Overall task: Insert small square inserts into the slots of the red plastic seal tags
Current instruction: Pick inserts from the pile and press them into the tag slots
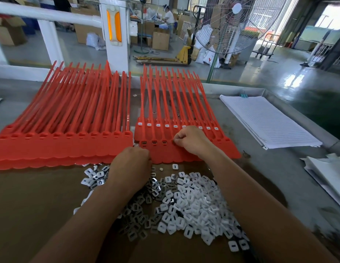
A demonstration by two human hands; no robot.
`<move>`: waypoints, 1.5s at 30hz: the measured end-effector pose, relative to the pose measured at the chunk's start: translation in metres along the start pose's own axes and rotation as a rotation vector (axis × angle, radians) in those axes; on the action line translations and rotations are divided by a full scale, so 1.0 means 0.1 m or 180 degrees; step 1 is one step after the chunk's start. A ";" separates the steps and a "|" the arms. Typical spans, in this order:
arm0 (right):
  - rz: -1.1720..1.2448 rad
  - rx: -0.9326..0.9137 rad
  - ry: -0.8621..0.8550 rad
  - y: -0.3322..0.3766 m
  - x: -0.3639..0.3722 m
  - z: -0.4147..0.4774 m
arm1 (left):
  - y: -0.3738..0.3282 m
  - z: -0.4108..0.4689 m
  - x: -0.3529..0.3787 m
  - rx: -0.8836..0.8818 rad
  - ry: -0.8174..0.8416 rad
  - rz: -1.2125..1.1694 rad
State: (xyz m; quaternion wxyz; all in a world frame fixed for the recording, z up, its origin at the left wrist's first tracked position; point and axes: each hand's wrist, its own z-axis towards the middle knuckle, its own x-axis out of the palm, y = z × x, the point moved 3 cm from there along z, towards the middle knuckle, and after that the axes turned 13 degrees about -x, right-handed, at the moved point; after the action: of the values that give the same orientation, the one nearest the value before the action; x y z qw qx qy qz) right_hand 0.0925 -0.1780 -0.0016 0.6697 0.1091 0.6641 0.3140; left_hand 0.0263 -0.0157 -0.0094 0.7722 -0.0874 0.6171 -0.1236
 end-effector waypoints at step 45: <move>0.0192 -0.1322 0.1184 0.57 0.10 -0.72 | 0.00 0.00 0.01 -0.0103 0.0112 -0.0076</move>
State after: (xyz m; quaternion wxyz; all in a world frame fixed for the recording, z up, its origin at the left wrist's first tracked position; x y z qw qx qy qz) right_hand 0.0070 -0.1472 0.0156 0.5346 -0.0702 0.6935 0.4779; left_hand 0.0267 -0.0159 -0.0102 0.7582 -0.1051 0.6314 -0.1243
